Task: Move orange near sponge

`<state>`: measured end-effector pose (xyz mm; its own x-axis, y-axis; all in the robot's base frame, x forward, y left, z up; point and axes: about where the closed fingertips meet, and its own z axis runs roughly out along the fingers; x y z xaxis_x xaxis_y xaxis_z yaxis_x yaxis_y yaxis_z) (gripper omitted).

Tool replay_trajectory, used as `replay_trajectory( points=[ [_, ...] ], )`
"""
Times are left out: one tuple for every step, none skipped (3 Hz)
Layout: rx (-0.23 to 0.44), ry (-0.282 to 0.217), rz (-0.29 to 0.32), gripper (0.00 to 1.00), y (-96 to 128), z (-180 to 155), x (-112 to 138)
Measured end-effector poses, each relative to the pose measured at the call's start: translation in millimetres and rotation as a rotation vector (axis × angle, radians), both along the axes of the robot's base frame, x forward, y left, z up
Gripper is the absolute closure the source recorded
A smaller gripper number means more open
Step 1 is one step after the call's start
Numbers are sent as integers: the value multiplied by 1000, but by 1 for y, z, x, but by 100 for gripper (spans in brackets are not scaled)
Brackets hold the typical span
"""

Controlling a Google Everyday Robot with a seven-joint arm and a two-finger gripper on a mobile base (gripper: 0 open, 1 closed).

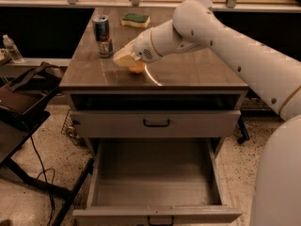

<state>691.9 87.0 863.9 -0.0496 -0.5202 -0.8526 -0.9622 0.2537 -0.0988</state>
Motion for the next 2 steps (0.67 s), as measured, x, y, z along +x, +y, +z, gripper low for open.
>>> replay_trajectory(
  points=[
    [0, 3, 6, 9, 4, -2, -1],
    [0, 5, 9, 0, 5, -3, -1]
  ],
)
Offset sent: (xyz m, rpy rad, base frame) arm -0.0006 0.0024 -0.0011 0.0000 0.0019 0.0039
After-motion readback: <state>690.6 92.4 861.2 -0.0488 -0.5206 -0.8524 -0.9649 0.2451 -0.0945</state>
